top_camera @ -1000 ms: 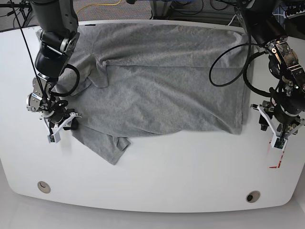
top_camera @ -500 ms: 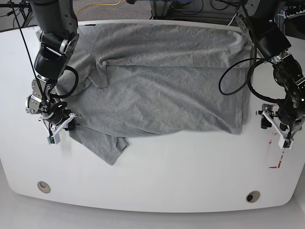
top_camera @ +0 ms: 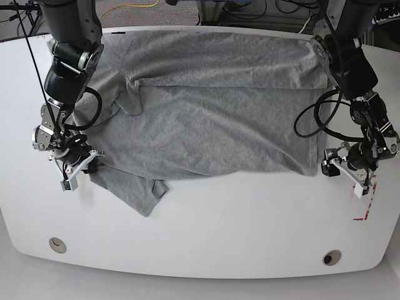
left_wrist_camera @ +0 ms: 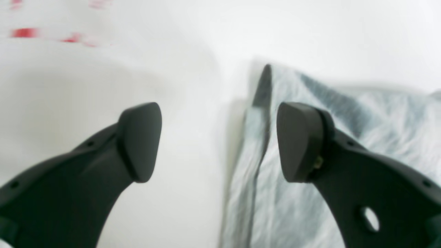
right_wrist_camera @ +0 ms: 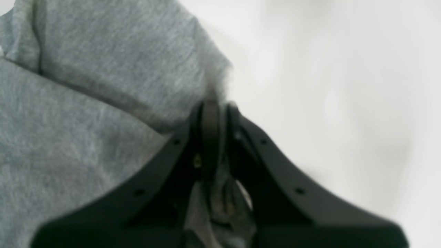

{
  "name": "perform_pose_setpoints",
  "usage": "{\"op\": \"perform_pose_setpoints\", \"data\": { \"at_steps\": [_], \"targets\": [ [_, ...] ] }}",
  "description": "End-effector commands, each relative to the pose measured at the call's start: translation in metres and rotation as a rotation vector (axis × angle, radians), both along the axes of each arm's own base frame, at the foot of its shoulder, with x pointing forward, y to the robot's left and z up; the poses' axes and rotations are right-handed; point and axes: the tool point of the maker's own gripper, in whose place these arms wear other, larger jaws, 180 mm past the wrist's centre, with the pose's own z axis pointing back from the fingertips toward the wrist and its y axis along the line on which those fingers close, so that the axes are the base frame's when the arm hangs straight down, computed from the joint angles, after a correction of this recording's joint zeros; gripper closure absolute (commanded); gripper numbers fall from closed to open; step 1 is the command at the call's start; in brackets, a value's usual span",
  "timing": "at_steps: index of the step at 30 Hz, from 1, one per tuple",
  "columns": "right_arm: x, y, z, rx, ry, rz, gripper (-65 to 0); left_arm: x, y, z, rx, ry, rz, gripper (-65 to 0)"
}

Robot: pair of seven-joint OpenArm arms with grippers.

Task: Fold the T-shirt properly
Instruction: 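Move the left gripper to the other hem corner and grasp it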

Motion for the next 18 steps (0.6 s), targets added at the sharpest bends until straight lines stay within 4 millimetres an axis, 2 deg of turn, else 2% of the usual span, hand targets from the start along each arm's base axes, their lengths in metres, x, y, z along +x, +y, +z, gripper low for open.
{"op": "perform_pose_setpoints", "data": {
  "at_steps": [1, 8, 11, 16, 18],
  "targets": [
    [0.016, -0.009, 0.024, -0.009, -0.073, -0.005, -0.5, 0.015, 0.001, 0.010, -0.020, -0.045, 0.005, -49.4],
    [0.012, -0.008, 0.020, -0.004, -0.067, -0.006, -0.5, 0.017, -0.013, -0.016, -0.105, 0.009, 0.010, -49.4],
    [0.012, -0.008, 0.020, -0.004, -0.067, -0.006, -0.5, 0.018, -0.026, -0.025, -0.143, 0.022, 0.004, -49.3],
    [0.012, -0.008, 0.020, -0.004, -0.067, -0.006, -0.5, 0.019, -0.030, -0.027, -0.152, 0.022, 0.000, -49.2],
    [0.012, -0.008, 0.021, -0.005, -0.067, -0.007, -0.5, 0.020, -0.042, -0.029, -0.169, 0.023, -0.011, -49.0]
  ]
}}
